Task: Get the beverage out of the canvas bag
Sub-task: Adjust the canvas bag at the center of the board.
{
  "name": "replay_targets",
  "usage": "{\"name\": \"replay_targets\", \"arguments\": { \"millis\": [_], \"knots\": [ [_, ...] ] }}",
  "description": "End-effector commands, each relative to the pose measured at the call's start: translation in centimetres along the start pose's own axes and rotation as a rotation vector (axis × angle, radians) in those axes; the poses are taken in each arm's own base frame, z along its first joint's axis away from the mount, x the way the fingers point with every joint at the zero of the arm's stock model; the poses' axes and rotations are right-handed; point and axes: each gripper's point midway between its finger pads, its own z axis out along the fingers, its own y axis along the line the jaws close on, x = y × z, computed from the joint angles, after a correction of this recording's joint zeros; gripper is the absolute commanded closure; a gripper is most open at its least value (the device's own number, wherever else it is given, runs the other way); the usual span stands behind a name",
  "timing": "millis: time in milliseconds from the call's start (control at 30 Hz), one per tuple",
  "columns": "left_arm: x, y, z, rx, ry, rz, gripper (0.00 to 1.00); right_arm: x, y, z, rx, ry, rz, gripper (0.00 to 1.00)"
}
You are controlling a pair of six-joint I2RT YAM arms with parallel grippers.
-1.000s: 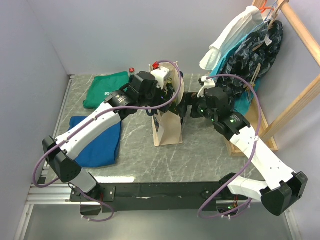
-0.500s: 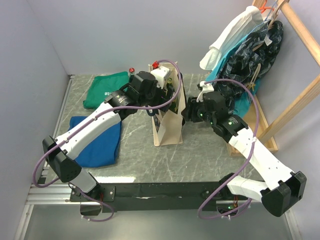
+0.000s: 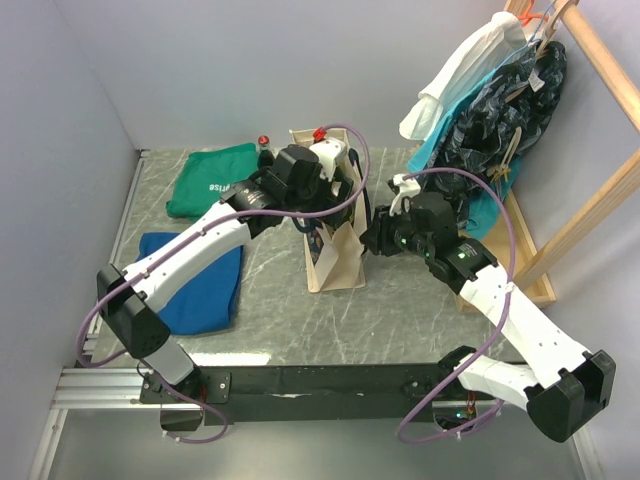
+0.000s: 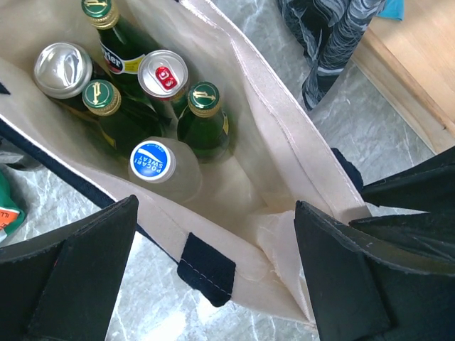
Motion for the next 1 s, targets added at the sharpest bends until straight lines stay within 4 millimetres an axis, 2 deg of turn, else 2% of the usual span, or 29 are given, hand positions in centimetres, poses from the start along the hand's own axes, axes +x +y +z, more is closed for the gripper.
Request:
{"name": "replay_targets", "arguments": {
  "millis": [0,133,267,367,467,500,600,733,767,967],
  "knots": [
    [-2.4,-0.8,-0.1,0.035,-0.064,0.005,0.04,4.4,0.0,-0.3,-0.025,0.159,-0.019,0.62],
    [-2.2,-0.8,0.5,0.034,-0.05,0.009,0.04,5.3,-0.7,0.2,0.003,0.207,-0.025,0.61],
    [-2.3,-0.8,0.8,0.032,-0.046,0.013,0.04,5.4,-1.4,0.5,0.044,0.222,-0.022,0.58],
    [-2.8,-1.1,0.8,0.041,-0.057,0.018,0.04,4.4,-1.6,0.3,0.062,0.18,-0.028,0.42],
    [-3.7,-1.3,0.9,0.05,-0.074,0.024,0.04,3.2,-1.9,0.0,0.094,0.142,-0.03,0.38],
    [-3.8,-1.3,1.0,0.05,-0.074,0.026,0.04,3.0,-1.9,0.0,0.101,0.135,-0.03,0.33],
    [-4.5,-1.3,1.4,0.042,-0.077,0.035,0.04,2.4,-2.0,-0.3,0.107,0.122,-0.038,0.35],
    [-4.9,-1.3,2.4,0.04,-0.078,0.047,0.04,1.3,-2.3,-0.7,0.143,0.09,-0.04,0.29],
    [-5.4,-1.4,2.4,0.04,-0.087,0.051,0.04,0.6,-2.4,-0.9,0.157,0.068,-0.042,0.29],
    [-4.9,-0.9,3.6,0.009,-0.059,0.06,0.04,-3.1,-2.3,-2.9,0.196,-0.081,-0.033,0.24]
  ]
}}
